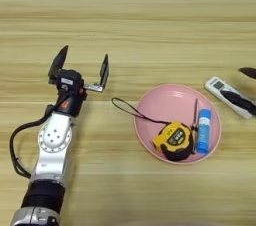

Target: Move the objects on the table

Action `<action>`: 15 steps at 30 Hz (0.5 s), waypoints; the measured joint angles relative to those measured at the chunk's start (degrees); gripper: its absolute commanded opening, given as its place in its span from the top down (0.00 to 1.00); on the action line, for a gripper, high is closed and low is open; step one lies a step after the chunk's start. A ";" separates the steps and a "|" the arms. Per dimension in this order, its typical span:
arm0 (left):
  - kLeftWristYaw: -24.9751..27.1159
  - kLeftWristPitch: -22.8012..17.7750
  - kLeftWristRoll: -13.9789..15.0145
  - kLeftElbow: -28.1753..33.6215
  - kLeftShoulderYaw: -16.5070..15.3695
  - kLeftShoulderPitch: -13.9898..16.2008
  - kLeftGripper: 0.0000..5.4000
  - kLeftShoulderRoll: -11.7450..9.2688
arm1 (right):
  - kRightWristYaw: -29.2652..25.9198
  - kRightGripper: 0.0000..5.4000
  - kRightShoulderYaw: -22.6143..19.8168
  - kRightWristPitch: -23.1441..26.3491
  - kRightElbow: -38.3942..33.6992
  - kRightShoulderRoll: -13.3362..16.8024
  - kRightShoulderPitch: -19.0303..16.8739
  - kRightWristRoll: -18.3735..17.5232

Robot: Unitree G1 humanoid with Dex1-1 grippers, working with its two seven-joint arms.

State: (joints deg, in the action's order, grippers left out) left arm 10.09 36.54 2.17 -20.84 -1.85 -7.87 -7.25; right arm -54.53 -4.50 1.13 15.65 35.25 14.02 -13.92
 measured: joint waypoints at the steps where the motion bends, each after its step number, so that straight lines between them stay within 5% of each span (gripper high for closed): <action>1: -0.04 0.04 -0.08 -0.07 0.02 -0.02 0.00 0.01 | -0.07 0.00 -0.03 0.46 -1.40 -0.01 -0.07 -0.64; 15: -0.96 0.29 -0.88 -1.79 0.29 -0.98 0.00 0.21 | -4.65 0.00 2.35 7.56 -21.92 1.12 -5.91 -6.83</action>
